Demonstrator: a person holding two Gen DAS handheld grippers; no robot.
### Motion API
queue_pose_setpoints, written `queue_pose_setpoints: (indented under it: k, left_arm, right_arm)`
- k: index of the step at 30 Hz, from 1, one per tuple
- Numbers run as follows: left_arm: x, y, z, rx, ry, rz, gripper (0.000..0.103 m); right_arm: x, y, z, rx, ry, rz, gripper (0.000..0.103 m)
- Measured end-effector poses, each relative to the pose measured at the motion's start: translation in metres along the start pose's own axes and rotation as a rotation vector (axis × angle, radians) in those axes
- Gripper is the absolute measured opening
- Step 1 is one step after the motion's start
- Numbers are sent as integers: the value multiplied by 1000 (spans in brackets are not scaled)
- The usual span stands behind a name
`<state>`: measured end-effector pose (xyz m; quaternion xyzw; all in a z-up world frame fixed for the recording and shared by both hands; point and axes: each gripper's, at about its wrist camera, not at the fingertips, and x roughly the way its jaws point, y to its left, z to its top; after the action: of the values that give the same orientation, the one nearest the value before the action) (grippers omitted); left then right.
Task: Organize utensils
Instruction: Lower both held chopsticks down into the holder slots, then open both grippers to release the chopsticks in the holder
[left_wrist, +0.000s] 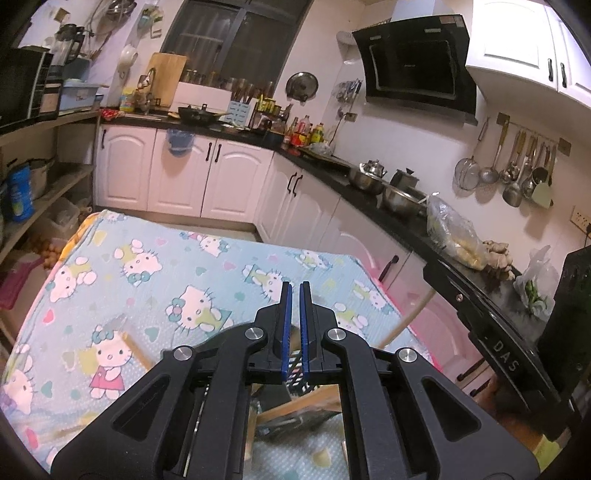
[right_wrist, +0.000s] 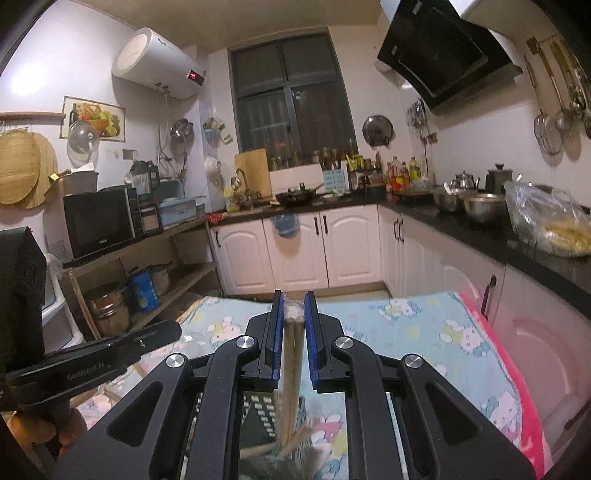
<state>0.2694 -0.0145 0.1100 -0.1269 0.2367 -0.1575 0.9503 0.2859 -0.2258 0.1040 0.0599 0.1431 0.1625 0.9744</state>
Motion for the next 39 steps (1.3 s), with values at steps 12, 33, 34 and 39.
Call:
queue_pose_setpoints:
  k: [12,33,34,39]
  left_arm:
    - [-13,6,-10,-18,41,21,11]
    - [-54,-12,-30,9,53,-24,59]
    - [-56,-13,-33,9,55,-26,61]
    - [-63,-15,-45,10,61,-32,76]
  right_arm:
    - [-18,3,-10,-1,59,18,21]
    - [-71,-8,-28,22,106,3,41]
    - [-73,-8,-30,21,111,1,41]
    - [-82,-9,-40,29,137,0,47]
